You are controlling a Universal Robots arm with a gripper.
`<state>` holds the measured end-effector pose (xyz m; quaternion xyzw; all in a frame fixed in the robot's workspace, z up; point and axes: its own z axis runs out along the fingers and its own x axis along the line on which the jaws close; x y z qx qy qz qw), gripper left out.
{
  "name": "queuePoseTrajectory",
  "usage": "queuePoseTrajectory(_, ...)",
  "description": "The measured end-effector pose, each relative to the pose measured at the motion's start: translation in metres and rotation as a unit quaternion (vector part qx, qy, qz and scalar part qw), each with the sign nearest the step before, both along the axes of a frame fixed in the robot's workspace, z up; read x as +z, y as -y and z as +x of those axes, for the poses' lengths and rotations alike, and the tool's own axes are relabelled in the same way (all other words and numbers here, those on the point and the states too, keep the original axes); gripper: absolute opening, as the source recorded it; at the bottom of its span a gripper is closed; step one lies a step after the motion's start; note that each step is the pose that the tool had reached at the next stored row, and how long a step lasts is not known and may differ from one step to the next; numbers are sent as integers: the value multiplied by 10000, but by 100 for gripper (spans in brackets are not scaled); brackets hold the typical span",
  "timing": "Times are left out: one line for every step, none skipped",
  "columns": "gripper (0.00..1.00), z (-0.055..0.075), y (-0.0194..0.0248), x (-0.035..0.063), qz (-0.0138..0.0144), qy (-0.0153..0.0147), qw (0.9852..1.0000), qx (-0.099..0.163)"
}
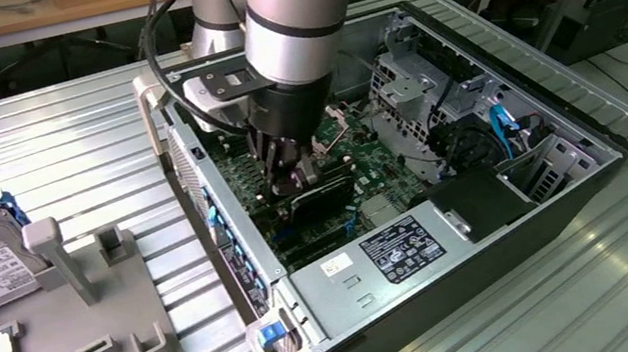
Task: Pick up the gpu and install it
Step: 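Press down on the gpu until it lock into place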
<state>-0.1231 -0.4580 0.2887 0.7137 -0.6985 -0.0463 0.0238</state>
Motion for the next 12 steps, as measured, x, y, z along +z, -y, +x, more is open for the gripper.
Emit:
queuePoseTrajectory(11, -6, -1, -6, 2, -4, 10000, 5)
queuePoseTrajectory(11, -10, 0, -15, 1, -12, 10000, 8)
queuePoseTrajectory(11, -12, 0, -27, 1, -16, 10000, 12)
queuePoseTrajectory(11, -21, 0, -42, 0, -18, 10000, 16)
queuePoseTrajectory(11, -31, 0, -55, 0, -18, 10000, 22)
queuePoseTrajectory(11, -46, 0, -71, 1, -19, 10000, 29)
queuePoseTrajectory(11, -63, -3, -80, -2, -19, 10000, 35)
queuePoseTrajectory(11, -82, -10, -82, -13, -19, 10000, 40)
queuePoseTrajectory(11, -100, -16, -84, -23, -19, 10000, 46)
queuePoseTrajectory(11, -114, -24, -84, -33, -20, 10000, 52)
queuePoseTrajectory(11, -124, -33, -84, -40, -19, 10000, 59)
queuePoseTrajectory(11, -133, -36, -85, -42, -19, 10000, 64)
